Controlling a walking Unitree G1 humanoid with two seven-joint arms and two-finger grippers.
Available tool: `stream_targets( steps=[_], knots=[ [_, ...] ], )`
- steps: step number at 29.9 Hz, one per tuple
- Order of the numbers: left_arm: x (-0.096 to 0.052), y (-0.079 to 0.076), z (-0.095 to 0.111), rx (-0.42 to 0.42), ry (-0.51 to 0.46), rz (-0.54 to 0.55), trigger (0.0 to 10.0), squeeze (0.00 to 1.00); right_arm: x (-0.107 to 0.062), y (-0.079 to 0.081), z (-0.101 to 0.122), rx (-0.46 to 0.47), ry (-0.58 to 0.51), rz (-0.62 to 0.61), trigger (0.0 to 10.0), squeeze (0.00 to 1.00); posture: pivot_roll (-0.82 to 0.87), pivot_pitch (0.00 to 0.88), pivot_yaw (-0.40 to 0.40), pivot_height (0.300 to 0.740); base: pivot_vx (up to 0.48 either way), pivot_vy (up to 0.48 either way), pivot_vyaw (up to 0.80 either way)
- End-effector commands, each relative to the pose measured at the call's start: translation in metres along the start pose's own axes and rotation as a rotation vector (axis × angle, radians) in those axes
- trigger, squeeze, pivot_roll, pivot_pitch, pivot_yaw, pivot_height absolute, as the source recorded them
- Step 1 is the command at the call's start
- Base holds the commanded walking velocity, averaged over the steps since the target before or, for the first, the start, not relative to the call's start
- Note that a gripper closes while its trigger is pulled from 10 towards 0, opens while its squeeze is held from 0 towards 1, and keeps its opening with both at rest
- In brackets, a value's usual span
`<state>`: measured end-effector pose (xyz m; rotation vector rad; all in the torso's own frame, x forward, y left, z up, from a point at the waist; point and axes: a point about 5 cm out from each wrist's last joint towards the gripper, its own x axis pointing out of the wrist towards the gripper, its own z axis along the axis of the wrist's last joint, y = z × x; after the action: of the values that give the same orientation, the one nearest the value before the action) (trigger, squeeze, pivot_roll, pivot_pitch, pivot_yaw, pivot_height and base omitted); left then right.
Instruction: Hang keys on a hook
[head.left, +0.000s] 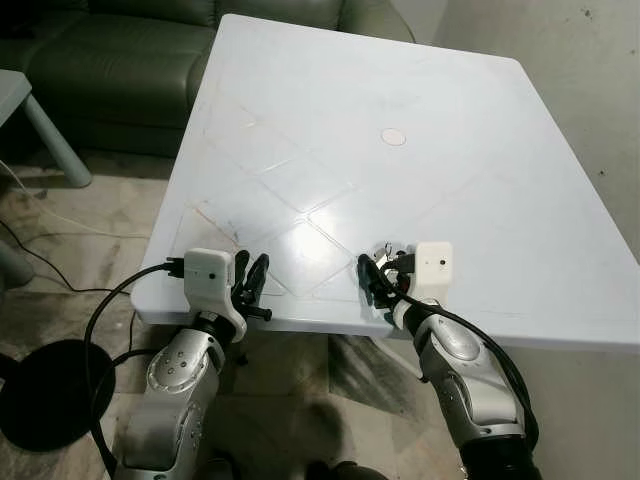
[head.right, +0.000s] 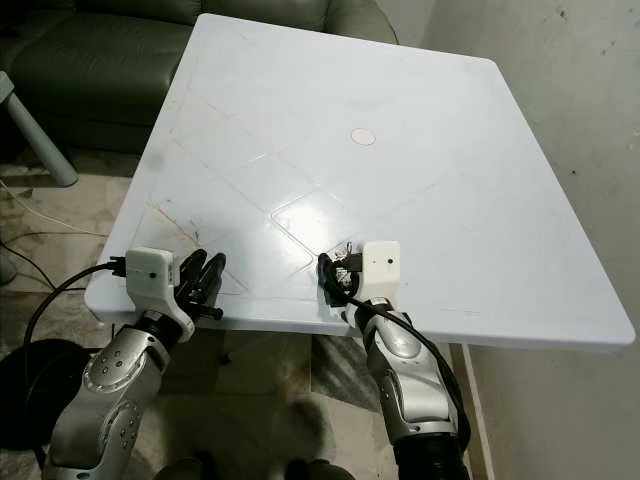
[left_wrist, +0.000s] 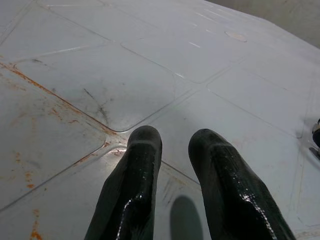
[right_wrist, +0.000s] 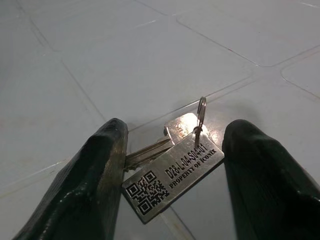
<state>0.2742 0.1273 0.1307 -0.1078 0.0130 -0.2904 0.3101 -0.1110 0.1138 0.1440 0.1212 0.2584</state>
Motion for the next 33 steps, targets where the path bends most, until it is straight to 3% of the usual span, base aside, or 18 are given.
stream_targets(
  steps=[1, 10, 11, 12, 13, 14, 15, 16, 19, 21, 24, 28, 30, 31, 33],
  knots=[
    [0.0, -0.003, 0.002, 0.014, 0.0, -0.003, 10.0, 0.0, 0.0, -0.005, 0.001, 0.005, -0.007, -0.036, 10.0, 0.0, 0.05, 0.183, -0.139, 0.74, 0.0, 0.0, 0.0],
    [0.002, -0.004, 0.003, 0.012, -0.006, -0.008, 10.0, 0.0, 0.002, -0.002, 0.005, 0.023, -0.045, -0.05, 9.6, 0.0, 0.05, 0.176, -0.138, 0.74, 0.0, 0.0, 0.0],
    [0.002, -0.004, 0.003, 0.012, -0.006, -0.008, 10.0, 0.0, 0.003, -0.001, 0.005, 0.023, -0.046, -0.051, 8.7, 0.0, 0.05, 0.175, -0.138, 0.74, 0.0, 0.0, 0.0],
    [0.002, -0.004, 0.003, 0.013, -0.006, -0.009, 10.0, 0.0, 0.003, -0.001, 0.005, 0.024, -0.046, -0.053, 8.5, 0.0, 0.05, 0.175, -0.138, 0.74, 0.0, 0.0, 0.0],
    [0.002, -0.004, 0.004, 0.012, -0.007, -0.01, 10.0, 0.0, 0.003, -0.001, 0.005, 0.024, -0.046, -0.054, 6.7, 0.0, 0.05, 0.175, -0.138, 0.74, 0.0, 0.0, 0.0],
    [0.002, -0.004, 0.004, 0.012, -0.007, -0.011, 10.0, 0.0, 0.004, -0.001, 0.005, 0.024, -0.046, -0.055, 6.7, 0.0, 0.05, 0.174, -0.138, 0.74, 0.0, 0.0, 0.0],
    [0.003, -0.004, 0.004, 0.013, -0.007, -0.011, 10.0, 0.0, 0.004, -0.001, 0.005, 0.024, -0.049, -0.057, 5.9, 0.0, 0.05, 0.174, -0.138, 0.74, 0.0, 0.0, 0.0],
    [0.003, -0.005, 0.004, 0.013, -0.008, -0.014, 10.0, 0.0, 0.004, 0.0, 0.005, 0.025, -0.051, -0.059, 3.6, 0.0, 0.05, 0.174, -0.138, 0.74, 0.0, 0.0, 0.0],
    [0.003, -0.009, 0.005, 0.007, -0.008, -0.03, 10.0, 0.0, 0.005, 0.0, 0.005, 0.027, -0.054, -0.061, 3.3, 0.0, 0.05, 0.173, -0.138, 0.74, 0.0, 0.0, 0.0],
    [0.003, -0.014, 0.004, 0.005, -0.008, -0.051, 10.0, 0.0, 0.005, 0.0, 0.005, 0.028, -0.054, -0.061, 4.0, 0.0, 0.05, 0.174, -0.138, 0.74, 0.0, 0.0, 0.0],
    [0.004, -0.023, 0.004, 0.003, -0.007, -0.09, 10.0, 0.0, 0.005, 0.0, 0.005, 0.03, -0.054, -0.062, 4.1, 0.0, 0.06, 0.176, -0.141, 0.74, 0.0, 0.0, 0.0],
    [0.003, -0.041, 0.003, -0.002, -0.002, -0.16, 10.0, 0.0, 0.006, 0.0, 0.006, 0.03, -0.06, -0.067, 3.6, 0.0, 0.05, 0.176, -0.139, 0.74, 0.0, 0.0, 0.0],
    [0.002, -0.044, 0.002, -0.004, 0.0, -0.175, 10.0, 0.0, 0.006, -0.001, 0.006, 0.031, -0.063, -0.069, 3.0, 0.0, 0.05, 0.175, -0.138, 0.74, 0.0, 0.0, 0.0],
    [0.003, -0.044, 0.002, -0.003, 0.001, -0.176, 10.0, 0.0, 0.006, -0.001, 0.006, 0.032, -0.064, -0.07, 2.2, 0.0, 0.05, 0.176, -0.136, 0.74, 0.0, 0.0, 0.0],
    [0.003, -0.044, 0.002, -0.001, 0.0, -0.176, 10.0, 0.0, 0.006, -0.001, 0.007, 0.033, -0.066, -0.072, 1.9, 0.0, 0.05, 0.175, -0.136, 0.74, 0.0, 0.0, 0.0]
  ],
)
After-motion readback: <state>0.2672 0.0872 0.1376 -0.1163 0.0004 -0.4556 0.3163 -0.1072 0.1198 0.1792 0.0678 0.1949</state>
